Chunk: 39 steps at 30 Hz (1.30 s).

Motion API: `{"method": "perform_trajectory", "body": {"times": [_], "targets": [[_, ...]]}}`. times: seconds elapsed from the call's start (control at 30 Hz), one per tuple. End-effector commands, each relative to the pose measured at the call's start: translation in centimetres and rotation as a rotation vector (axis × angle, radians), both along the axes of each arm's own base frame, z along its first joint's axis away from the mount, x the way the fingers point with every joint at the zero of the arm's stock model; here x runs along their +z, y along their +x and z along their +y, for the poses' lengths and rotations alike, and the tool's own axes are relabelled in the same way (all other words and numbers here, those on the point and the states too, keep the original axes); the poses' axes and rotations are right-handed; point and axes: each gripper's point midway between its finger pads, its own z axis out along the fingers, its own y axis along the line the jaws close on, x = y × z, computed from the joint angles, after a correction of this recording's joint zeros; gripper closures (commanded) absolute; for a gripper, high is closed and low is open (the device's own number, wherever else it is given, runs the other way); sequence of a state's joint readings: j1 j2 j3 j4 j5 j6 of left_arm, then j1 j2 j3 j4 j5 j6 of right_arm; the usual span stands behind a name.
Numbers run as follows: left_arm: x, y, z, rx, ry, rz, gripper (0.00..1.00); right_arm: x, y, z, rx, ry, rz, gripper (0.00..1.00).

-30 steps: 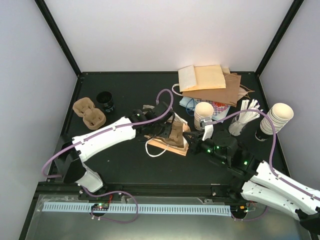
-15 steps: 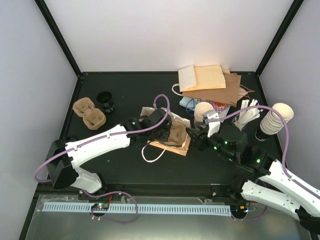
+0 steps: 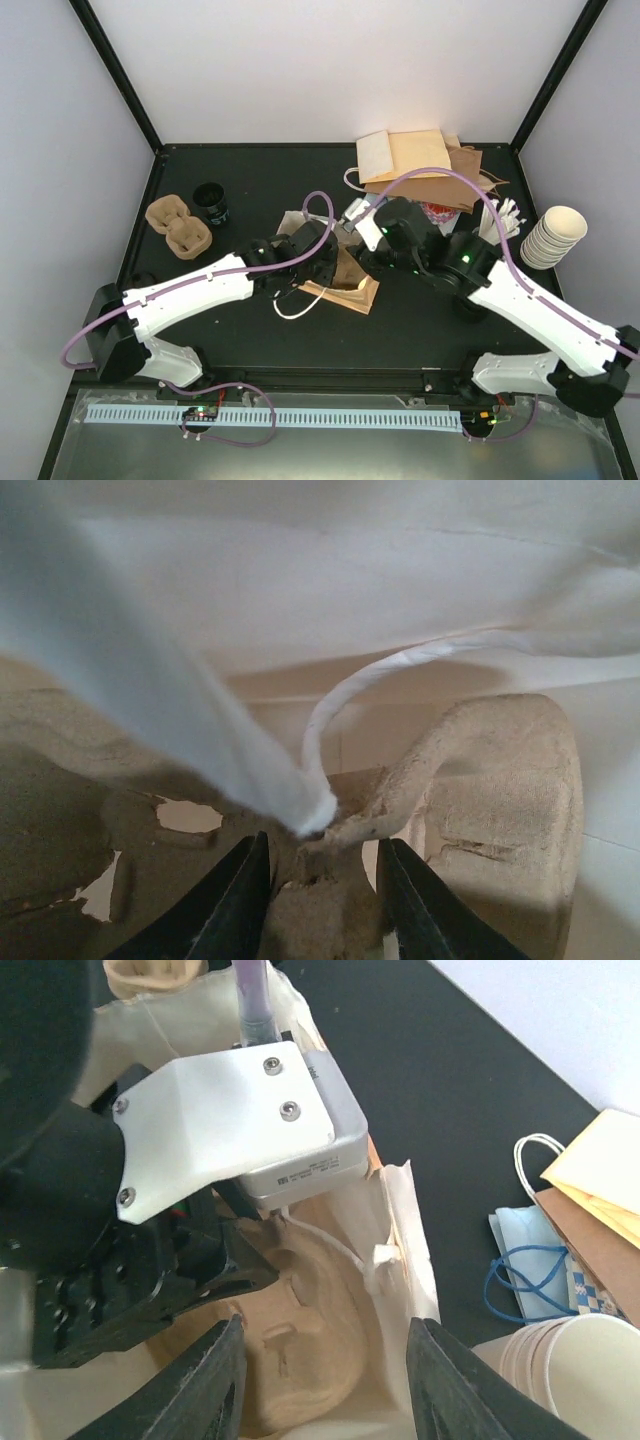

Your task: Pack the takeout coffee

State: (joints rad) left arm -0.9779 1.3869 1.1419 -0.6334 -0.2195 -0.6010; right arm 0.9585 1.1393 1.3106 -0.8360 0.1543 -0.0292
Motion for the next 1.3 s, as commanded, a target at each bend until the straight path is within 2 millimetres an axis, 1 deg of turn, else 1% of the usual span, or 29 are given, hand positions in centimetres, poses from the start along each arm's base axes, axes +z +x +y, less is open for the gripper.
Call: {"method": "perform_trajectory", "body": {"times": [0.0, 0.07, 0.2, 0.47, 0.63, 0.73, 0.8, 0.9, 0.93, 1.0, 1.03, 1.13, 1.27], "targets": [[0.6, -0.3, -0.2, -0.019, -0.016, -0.029, 0.68, -0.9, 0.9, -0.4, 0.008, -0.138, 0.006, 0.53], [0.5, -0.3, -0.1, -0.019, -0.019, -0.029, 0.68, -0.7, 1.9, -0.5, -0.028, -0.141, 0.009, 0.53], [0.4, -0.5, -0.1, -0.024, -0.02, -0.028, 0.68, -0.3, 2.8, -0.1, -0.012, -0.109, 0.032, 0.54], [0.3, -0.6, -0.3, -0.042, -0.018, -0.027, 0.68, -1.1, 4.6, 0.0, -0.025, -0.158, 0.076, 0.52], [0.4, -0.6, -0.4, -0.048, -0.015, -0.027, 0.68, -1.7, 4.1, 0.9, 0.041, -0.163, 0.12, 0.52], [0.6, -0.6, -0.4, -0.051, -0.018, -0.032, 0.68, -2.4, 3.9, 1.2, 0.067, -0.185, 0.144, 0.54], [0.6, -0.6, -0.4, -0.053, -0.018, -0.034, 0.69, -2.7, 4.4, 1.1, 0.05, -0.203, 0.139, 0.6], [0.6, -0.6, -0.4, -0.055, -0.018, -0.033, 0.68, -2.2, 5.1, 1.1, 0.025, -0.204, 0.104, 0.72], [0.6, -0.6, -0.4, -0.055, -0.02, -0.033, 0.69, -1.9, 5.4, 1.1, 0.019, -0.201, 0.086, 0.79], [0.5, -0.7, -0.4, -0.059, -0.018, -0.028, 0.69, -1.2, 6.0, 1.0, 0.001, -0.197, 0.046, 0.96], [0.4, -0.8, -0.5, -0.063, -0.017, -0.025, 0.69, -0.8, 6.3, 1.0, -0.003, -0.191, 0.027, 0.99], [0.4, -0.9, -0.5, -0.072, -0.015, -0.022, 0.69, 0.4, 6.3, 1.3, 0.018, -0.157, -0.026, 0.99], [0.5, -1.1, -0.6, -0.092, -0.016, -0.019, 0.69, 2.4, 5.5, 2.2, 0.086, -0.06, -0.087, 0.99]]}}
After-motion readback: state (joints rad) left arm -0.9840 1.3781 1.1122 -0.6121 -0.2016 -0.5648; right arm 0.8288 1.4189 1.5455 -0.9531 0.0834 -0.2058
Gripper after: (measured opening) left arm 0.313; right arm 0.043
